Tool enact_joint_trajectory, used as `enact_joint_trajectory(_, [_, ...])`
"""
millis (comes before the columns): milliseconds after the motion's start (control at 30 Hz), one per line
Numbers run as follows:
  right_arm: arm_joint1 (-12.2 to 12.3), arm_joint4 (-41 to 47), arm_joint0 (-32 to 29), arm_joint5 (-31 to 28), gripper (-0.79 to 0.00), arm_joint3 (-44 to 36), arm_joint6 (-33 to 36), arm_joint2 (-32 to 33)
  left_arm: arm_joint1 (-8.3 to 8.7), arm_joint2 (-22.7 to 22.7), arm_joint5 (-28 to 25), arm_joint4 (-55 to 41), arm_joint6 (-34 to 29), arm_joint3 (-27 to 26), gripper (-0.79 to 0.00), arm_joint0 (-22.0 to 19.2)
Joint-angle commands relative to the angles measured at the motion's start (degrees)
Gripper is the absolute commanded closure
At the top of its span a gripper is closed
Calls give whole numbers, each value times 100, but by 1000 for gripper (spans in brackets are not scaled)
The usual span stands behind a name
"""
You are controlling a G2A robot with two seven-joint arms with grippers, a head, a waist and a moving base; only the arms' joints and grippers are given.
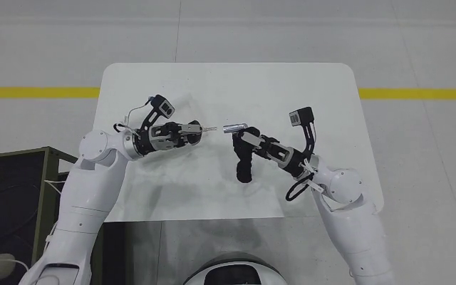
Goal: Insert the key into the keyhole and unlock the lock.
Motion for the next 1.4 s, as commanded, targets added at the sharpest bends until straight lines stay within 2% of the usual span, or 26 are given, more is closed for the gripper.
enact_joint_trajectory(0, [2, -10, 10, 6, 0, 3, -14, -15, 0, -16, -136, 143, 64, -64, 0, 30])
enact_joint_trajectory(1367, [55, -202, -32, -106, 0, -12, -225, -165, -100, 28, -64, 168, 88, -78, 0, 40])
